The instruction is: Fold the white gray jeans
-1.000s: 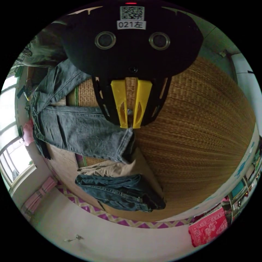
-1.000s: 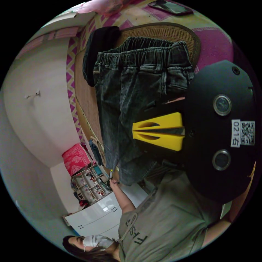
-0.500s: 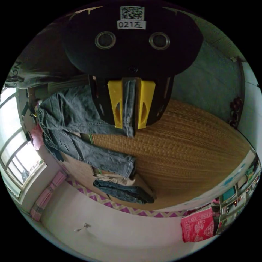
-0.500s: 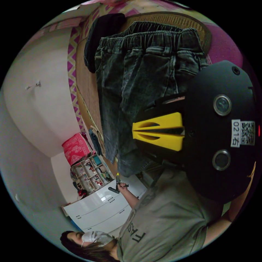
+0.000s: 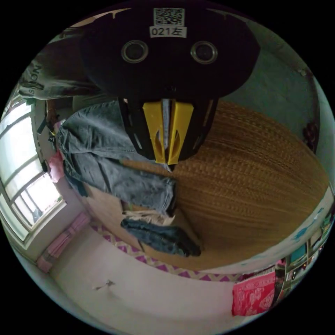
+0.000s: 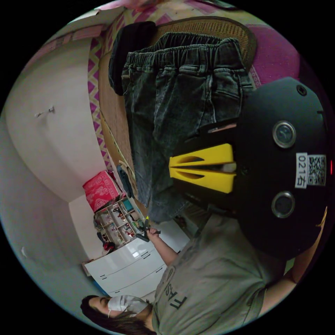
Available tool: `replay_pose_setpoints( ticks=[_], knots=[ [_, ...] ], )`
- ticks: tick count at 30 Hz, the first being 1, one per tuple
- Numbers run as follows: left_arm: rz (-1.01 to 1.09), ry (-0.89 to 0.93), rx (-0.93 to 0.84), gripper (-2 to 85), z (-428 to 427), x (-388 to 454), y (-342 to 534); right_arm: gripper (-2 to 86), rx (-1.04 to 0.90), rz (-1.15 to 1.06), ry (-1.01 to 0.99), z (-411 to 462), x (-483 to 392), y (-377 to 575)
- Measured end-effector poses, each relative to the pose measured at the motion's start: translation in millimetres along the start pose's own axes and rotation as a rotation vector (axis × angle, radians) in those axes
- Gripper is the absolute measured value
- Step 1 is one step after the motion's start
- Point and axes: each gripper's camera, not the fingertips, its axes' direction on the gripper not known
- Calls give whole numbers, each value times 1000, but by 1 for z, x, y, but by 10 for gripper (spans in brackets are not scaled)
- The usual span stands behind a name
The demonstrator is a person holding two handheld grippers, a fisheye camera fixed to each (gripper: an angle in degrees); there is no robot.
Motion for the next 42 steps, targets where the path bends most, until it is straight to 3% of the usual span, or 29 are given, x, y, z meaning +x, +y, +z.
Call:
replay_pose_setpoints(
  ticks=[1, 6, 13, 18, 25, 29, 32, 36, 42],
  knots=[
    [-7, -13, -61, -8, 14, -6, 0, -5, 7, 7, 0, -3, 0, 2],
    [-58, 59, -9, -6, 2, -24, 13, 2, 19, 23, 17, -12, -3, 10],
    [35, 83, 305, 41, -87, -26, 80, 84, 60, 143, 236, -37, 6, 27],
    [11, 86, 285, 94, -114, -5, 139, 71, 198, 327, 329, -76, 27, 53],
    [-341, 136, 384, 81, -109, -11, 217, 77, 338, 727, 439, -113, 70, 116],
    [-439, 149, 333, 64, -98, -11, 214, 92, 340, 887, 402, -110, 95, 144],
    [-542, 122, 232, 4, -90, -16, 198, 91, 345, 894, 356, -103, 103, 148],
    [-559, 161, 215, -5, -86, -23, 188, 92, 328, 894, 301, -94, 113, 145],
    [-681, 313, 248, 63, -80, -58, 186, 87, 328, 905, 260, -88, 125, 149]
  ],
)
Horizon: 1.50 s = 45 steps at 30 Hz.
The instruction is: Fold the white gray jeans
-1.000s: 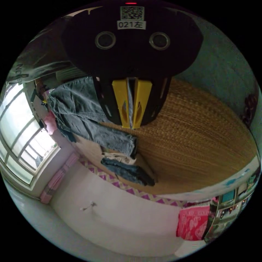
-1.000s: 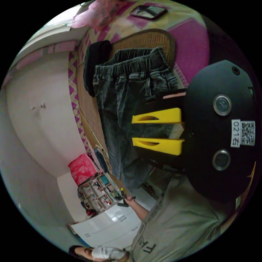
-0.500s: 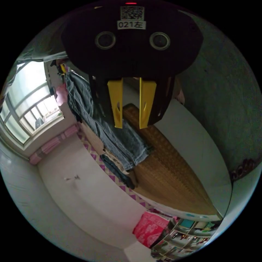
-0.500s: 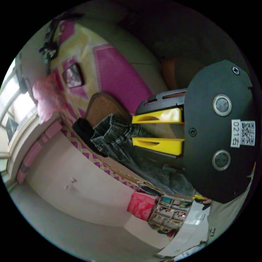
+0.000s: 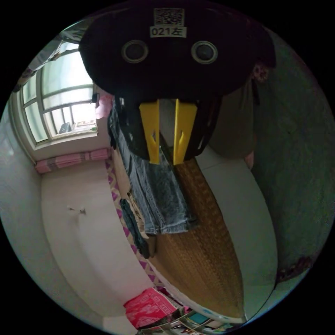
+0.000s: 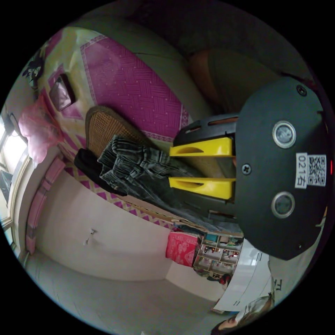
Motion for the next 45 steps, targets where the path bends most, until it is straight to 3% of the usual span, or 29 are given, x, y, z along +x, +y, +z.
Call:
replay_pose_setpoints(
  ticks=[10, 18, 24, 33, 38, 45],
  knots=[
    [-7, 39, 77, 98, 8, -20, -45, 77, -4, 5, -23, 11, 15, -9],
    [-46, 33, 83, 51, 28, -35, -70, 64, -15, 11, -35, 23, 19, -10],
    [-16, 69, 74, -7, 42, -29, -76, 7, -48, 71, -119, 37, 19, -16],
    [206, 72, -6, -10, 78, 75, -144, -4, -106, 1, -376, 61, -63, -101],
    [263, -25, -94, -9, 178, 143, -227, 0, -151, -62, -364, 156, -136, -201],
    [200, -261, -239, -9, 371, 125, -291, 25, -251, 0, -163, 327, -147, -259]
  ],
)
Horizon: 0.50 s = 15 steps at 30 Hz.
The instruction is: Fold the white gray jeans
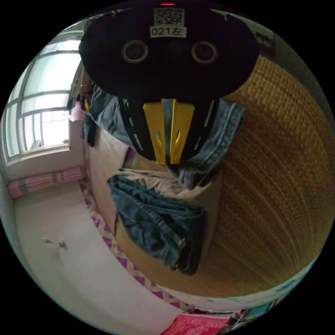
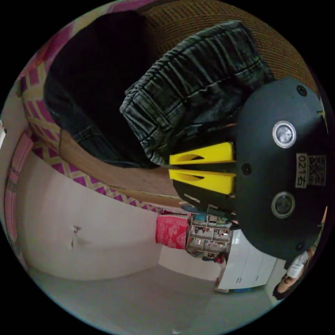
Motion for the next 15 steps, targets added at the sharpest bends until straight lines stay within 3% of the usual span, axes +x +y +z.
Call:
replay_pose_setpoints(
  ticks=[3, 5, 8, 12, 15],
  knots=[
    [40, 67, 41, -8, 24, -12, 1, 47, 35, -16, -12, 17, 1, 5],
    [167, 180, 121, -7, 14, -17, 17, 54, 17, -129, 0, 18, -22, 23],
    [236, 197, 239, -9, -3, -27, 49, 33, -56, -339, 63, 27, -66, 66],
    [393, 210, 187, -9, 15, -14, 77, 0, -224, -639, 162, 75, -126, 136],
    [543, 108, 131, -8, 44, 11, 101, -8, -354, -871, 333, 132, -165, 204]
  ],
)
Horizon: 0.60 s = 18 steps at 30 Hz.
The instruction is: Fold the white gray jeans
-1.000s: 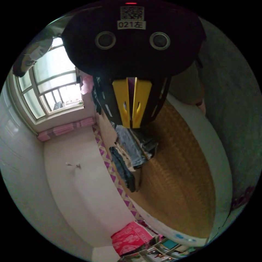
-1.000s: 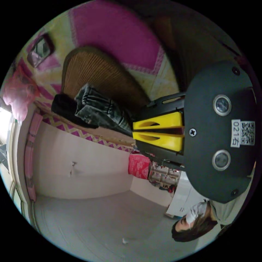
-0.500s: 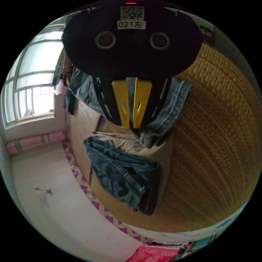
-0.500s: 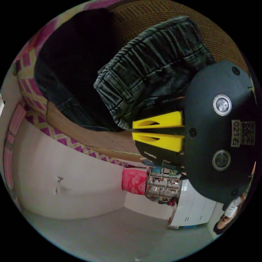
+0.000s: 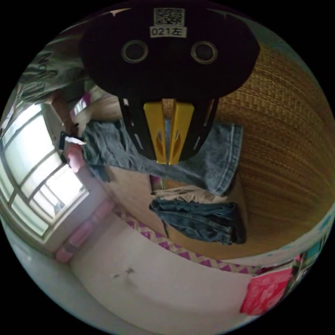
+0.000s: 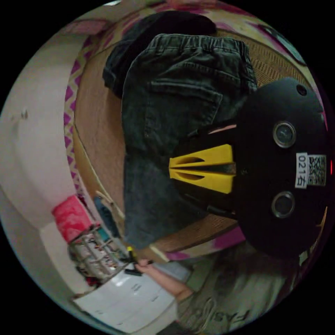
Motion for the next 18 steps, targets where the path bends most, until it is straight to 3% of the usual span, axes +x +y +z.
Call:
replay_pose_setpoints(
  ticks=[4, 7, 11, 15, 18],
  knots=[
    [122, -130, -104, 4, 45, 24, 18, -9, -90, -205, 125, 51, -97, -2],
    [59, -247, -93, 10, 55, 5, 33, -8, -126, -270, 213, 80, -136, 2],
    [-91, -214, -144, -3, 69, -45, 35, -7, -134, -274, 274, 93, -167, -4],
    [-111, -167, -156, -8, 83, -70, 31, -6, -135, -290, 321, 102, -190, -7],
    [-190, -199, -86, -7, 78, -87, 38, -6, -132, -299, 352, 107, -205, -8]
  ],
)
